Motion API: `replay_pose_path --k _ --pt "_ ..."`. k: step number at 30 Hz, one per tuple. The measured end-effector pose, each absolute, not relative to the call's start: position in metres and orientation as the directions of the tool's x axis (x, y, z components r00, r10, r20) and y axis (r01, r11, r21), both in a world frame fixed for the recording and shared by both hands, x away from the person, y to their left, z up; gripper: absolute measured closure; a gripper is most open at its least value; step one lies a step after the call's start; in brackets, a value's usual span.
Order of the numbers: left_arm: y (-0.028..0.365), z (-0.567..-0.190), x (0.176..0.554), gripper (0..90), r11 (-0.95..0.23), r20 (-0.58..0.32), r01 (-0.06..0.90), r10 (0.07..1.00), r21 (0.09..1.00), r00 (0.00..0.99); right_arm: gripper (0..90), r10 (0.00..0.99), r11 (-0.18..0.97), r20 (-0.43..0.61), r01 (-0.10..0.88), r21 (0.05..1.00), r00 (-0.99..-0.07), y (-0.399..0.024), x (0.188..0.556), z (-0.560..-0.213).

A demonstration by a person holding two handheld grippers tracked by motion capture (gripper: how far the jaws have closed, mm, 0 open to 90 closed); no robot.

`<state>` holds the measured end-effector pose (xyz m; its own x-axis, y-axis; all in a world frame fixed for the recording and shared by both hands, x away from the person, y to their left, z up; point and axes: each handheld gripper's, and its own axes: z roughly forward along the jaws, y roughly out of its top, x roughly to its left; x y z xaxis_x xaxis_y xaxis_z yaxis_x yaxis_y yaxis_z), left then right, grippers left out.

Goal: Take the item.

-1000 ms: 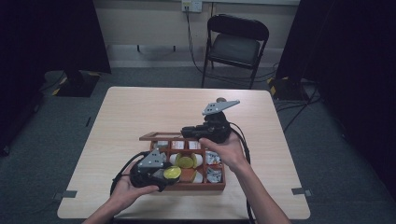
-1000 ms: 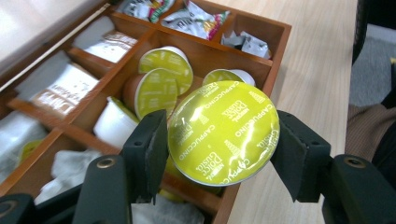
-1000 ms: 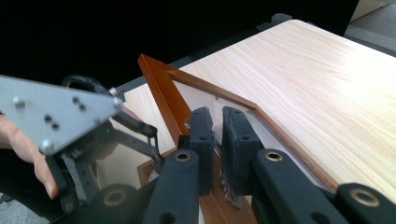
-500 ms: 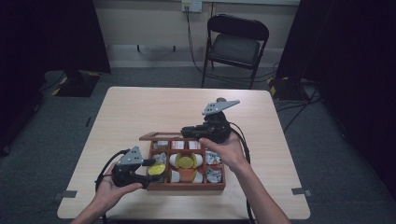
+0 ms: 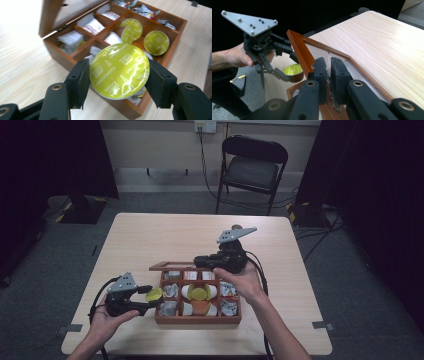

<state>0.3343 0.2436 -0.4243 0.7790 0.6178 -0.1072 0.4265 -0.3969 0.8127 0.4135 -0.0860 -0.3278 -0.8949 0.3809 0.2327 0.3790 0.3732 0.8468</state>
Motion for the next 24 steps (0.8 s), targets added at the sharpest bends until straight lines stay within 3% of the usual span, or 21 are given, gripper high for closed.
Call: replay_pose_path --k 24 --pt "0.275 -0.437 0.368 39.9 -0.363 -0.131 0.521 0.712 0.772 0.690 83.6 0.380 0.375 0.231 0.377 0.847 -0.896 -0.086 0.413 -0.328"
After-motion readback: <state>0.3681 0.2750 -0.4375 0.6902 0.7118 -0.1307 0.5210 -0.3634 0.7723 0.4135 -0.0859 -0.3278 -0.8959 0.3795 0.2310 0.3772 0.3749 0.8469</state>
